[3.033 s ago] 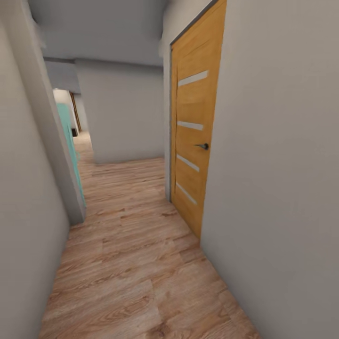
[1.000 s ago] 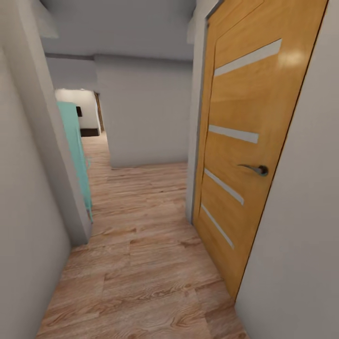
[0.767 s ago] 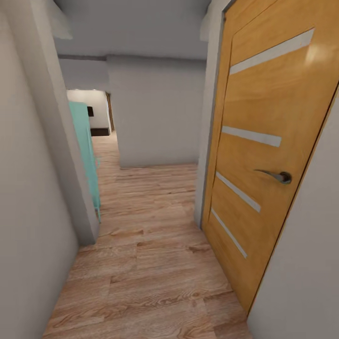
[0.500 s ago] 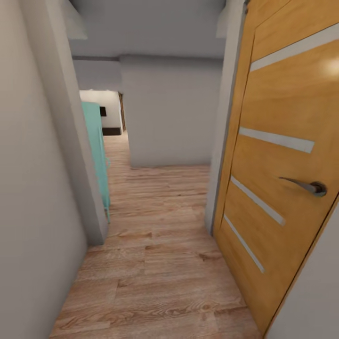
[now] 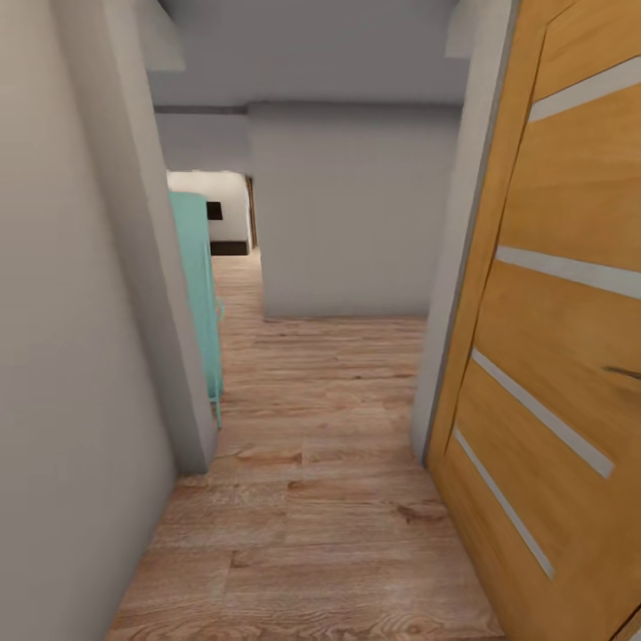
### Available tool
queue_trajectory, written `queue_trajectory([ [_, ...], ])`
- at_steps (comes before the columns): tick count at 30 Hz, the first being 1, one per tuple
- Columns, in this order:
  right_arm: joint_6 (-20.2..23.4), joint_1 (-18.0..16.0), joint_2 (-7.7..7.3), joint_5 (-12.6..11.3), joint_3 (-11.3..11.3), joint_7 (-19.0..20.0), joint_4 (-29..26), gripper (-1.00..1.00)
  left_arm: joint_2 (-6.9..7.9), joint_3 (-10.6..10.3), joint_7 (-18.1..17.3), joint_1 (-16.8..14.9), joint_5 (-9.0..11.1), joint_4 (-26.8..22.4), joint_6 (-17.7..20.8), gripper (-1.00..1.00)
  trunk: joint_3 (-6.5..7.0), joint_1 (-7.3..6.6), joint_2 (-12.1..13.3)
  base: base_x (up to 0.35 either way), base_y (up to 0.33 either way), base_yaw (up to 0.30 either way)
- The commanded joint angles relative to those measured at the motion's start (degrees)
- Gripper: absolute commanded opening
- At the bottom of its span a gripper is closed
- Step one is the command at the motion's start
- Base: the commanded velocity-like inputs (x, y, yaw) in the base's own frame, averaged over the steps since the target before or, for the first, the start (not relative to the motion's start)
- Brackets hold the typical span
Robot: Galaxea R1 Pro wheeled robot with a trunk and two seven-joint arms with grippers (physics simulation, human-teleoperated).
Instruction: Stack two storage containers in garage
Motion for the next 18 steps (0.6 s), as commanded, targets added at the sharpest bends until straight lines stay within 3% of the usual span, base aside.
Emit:
queue_trajectory([
  [1,-0.2,0.0,0.05,-0.6,0.4,0.0,0.0,1.00,-0.02,0.0,0.0,0.0,0.2,-0.1,-0.1,1.00,-0.05,0.03,0.0,0.321,0.000,0.006],
  [18,-0.2,0.0,0.56,-1.3,-0.5,0.6,-0.4,1.00,-0.03,0.0,0.0,0.0,0.1,0.0,-0.2,1.00,-0.05,0.03,0.0,0.321,0.000,0.001],
])
